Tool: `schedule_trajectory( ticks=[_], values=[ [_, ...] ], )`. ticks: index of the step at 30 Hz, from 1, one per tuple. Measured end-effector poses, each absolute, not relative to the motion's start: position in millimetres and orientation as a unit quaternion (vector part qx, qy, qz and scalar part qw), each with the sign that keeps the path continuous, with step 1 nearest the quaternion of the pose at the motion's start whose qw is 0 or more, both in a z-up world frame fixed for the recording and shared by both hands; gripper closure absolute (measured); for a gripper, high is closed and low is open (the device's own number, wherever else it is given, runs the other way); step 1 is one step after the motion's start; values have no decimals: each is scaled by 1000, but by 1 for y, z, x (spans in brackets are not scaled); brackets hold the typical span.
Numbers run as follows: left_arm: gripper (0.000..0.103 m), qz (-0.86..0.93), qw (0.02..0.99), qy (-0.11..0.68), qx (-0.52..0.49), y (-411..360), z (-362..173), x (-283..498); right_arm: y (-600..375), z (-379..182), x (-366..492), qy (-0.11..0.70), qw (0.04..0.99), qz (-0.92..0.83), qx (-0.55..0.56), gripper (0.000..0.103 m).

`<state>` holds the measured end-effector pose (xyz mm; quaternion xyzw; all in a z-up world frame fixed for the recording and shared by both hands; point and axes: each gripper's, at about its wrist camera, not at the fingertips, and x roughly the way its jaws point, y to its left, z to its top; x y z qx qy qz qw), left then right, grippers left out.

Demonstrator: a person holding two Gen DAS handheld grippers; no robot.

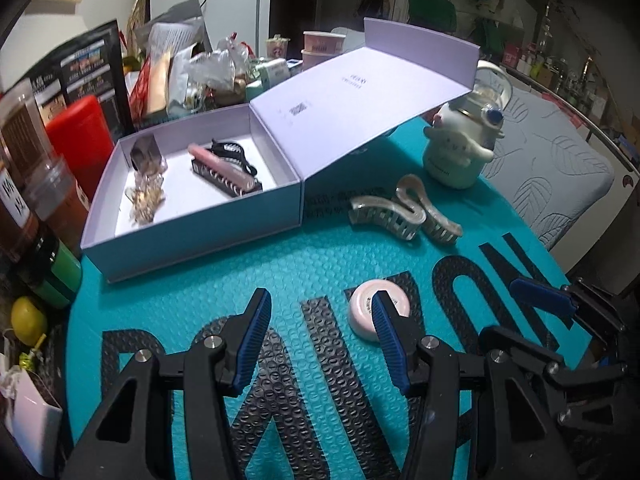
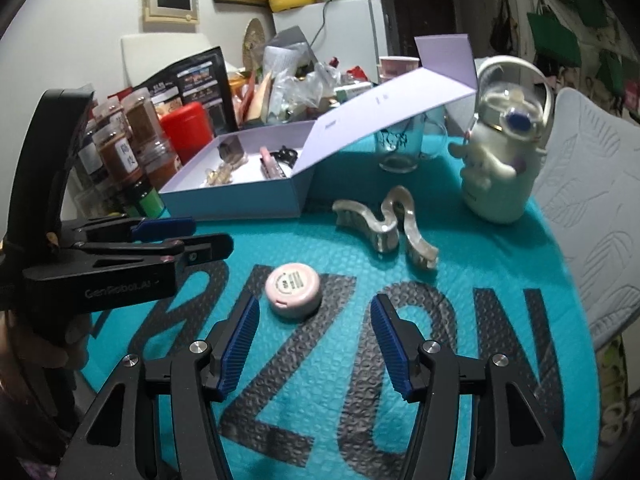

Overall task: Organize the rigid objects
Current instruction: 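Move both tools back over the mat toward the pink compact and pearly claw, then grasp the pink compact with the left gripper while the right grasps the pearly hair claw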

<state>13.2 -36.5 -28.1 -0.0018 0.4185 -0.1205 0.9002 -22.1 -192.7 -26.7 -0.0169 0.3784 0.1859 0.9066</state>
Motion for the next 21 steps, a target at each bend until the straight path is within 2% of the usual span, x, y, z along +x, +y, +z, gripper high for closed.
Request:
schedule_trajectory(
  ticks=[11, 21],
  values=[
    [51, -172, 882, 437, -29, -47, -55, 23, -214, -43, 1, 400, 902, 160, 2, 40],
    [51, -200, 856, 476, -8, -73, -78, 40, -229, -46, 27, 405, 904, 139, -7, 34]
  ],
)
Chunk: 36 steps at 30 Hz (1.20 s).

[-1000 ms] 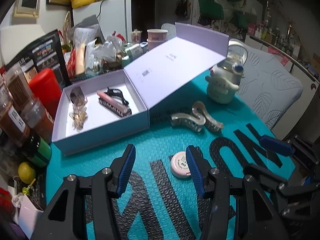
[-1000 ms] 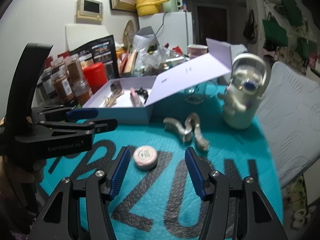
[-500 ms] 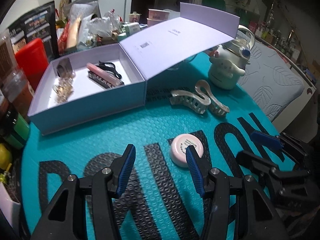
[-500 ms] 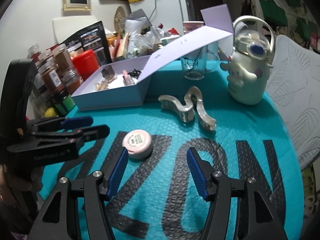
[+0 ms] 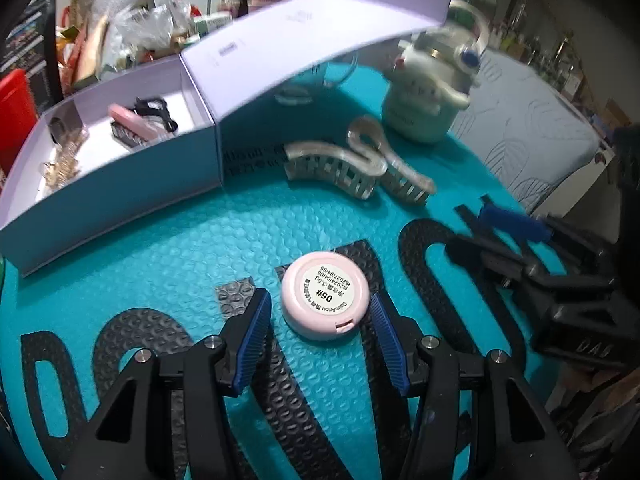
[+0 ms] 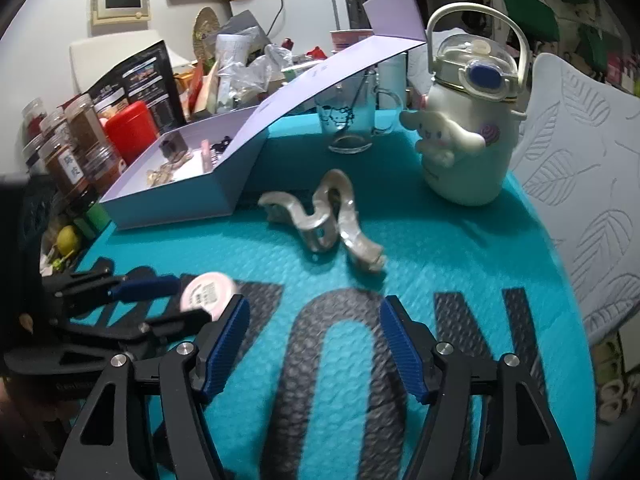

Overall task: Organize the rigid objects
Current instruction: 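Grasp the pink compact with the left gripper while the right grasps the pearly hair claw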

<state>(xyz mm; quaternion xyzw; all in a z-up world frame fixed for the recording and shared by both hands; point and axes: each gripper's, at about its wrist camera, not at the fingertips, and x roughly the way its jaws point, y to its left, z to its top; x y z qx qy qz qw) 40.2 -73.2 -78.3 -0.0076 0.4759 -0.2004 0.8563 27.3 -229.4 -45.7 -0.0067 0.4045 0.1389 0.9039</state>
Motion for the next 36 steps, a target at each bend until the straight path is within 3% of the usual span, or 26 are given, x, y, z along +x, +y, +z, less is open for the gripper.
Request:
schedule_trajectory(
  ticks=[7, 9, 29, 31, 35, 36],
  values=[
    [51, -200, 853, 482, -10, -80, -85, 50, -230, -47, 58, 404, 902, 150, -21, 24],
    [51, -202, 856, 476, -15, -79, -86, 51, -227, -50, 69, 403, 902, 154, -28, 17],
    [52, -154, 864, 478, -36, -50, -79, 53, -201, -78, 123, 437, 880, 183, -32, 16],
    [52, -147, 866, 477, -40, -43, -78, 51, -198, -78, 125, 435, 882, 177, -39, 20],
    [52, -137, 866, 479, -47, -32, -79, 47, -199, -80, 124, 437, 882, 173, -40, 46],
    [52, -136, 866, 479, -49, -31, -79, 45, -199, -80, 123, 437, 882, 173, -40, 47]
  ],
)
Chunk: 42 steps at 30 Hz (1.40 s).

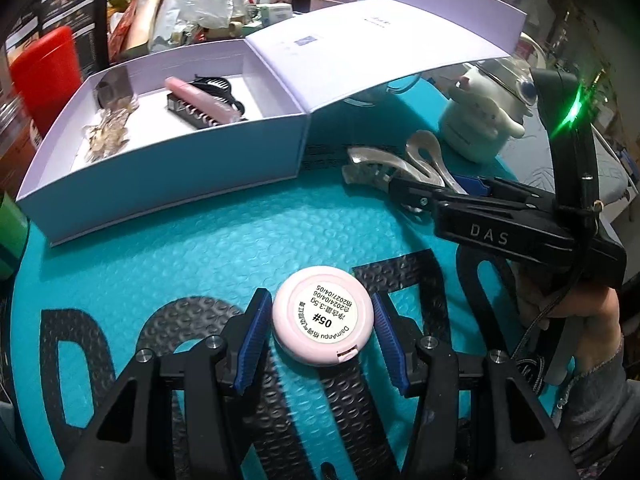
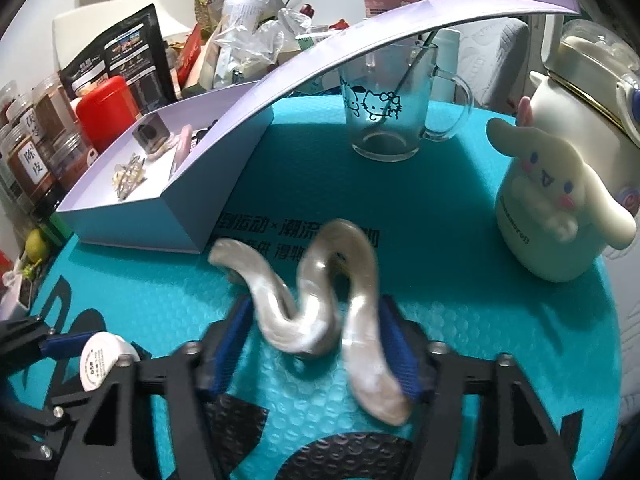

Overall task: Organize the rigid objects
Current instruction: 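Grasp the pink compact with the left gripper while the right grasps the pearly hair claw, then lift the compact and pearly claw and carry them over the white box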

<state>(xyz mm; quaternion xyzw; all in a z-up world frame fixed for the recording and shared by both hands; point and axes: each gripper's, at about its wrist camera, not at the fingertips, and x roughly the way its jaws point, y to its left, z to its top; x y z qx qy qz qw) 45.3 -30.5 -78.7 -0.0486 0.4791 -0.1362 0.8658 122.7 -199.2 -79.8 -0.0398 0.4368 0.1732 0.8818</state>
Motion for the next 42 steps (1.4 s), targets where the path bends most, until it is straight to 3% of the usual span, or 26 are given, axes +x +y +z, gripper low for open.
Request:
schedule_trajectory(
  ticks=[42],
  values=[
    [52, -92, 900, 413, -102, 26, -49, -41, -154, -49, -3, 427, 870, 244, -27, 47]
  ],
)
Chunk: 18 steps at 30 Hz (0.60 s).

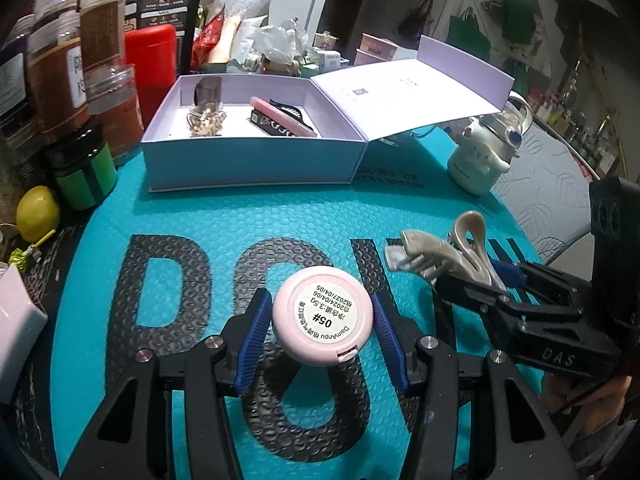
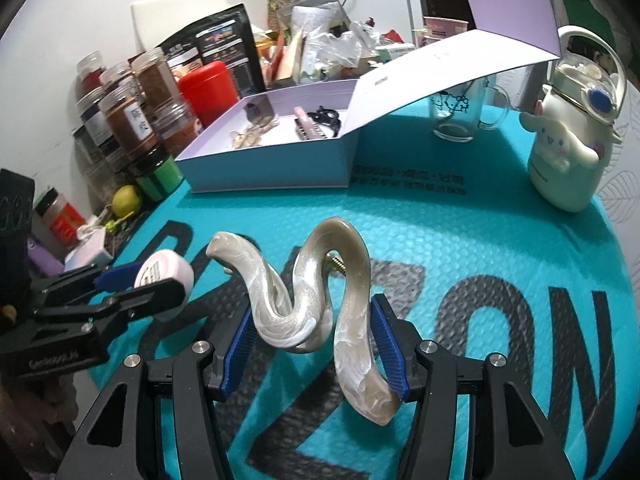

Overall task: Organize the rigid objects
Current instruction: 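Lift the compact and pearly claw and carry them over the white box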

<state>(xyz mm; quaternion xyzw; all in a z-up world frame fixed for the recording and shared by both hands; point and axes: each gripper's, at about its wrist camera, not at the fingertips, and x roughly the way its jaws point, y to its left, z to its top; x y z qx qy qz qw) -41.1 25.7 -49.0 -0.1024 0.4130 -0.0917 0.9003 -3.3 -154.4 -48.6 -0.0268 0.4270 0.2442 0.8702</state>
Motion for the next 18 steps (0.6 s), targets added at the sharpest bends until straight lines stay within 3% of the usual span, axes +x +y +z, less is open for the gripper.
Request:
schedule_trajectory(
  ticks=[18],
  values=[
    [52, -72, 925, 360, -102, 53, -9, -41, -119, -12, -5, 398, 866, 296, -61, 47]
  ],
)
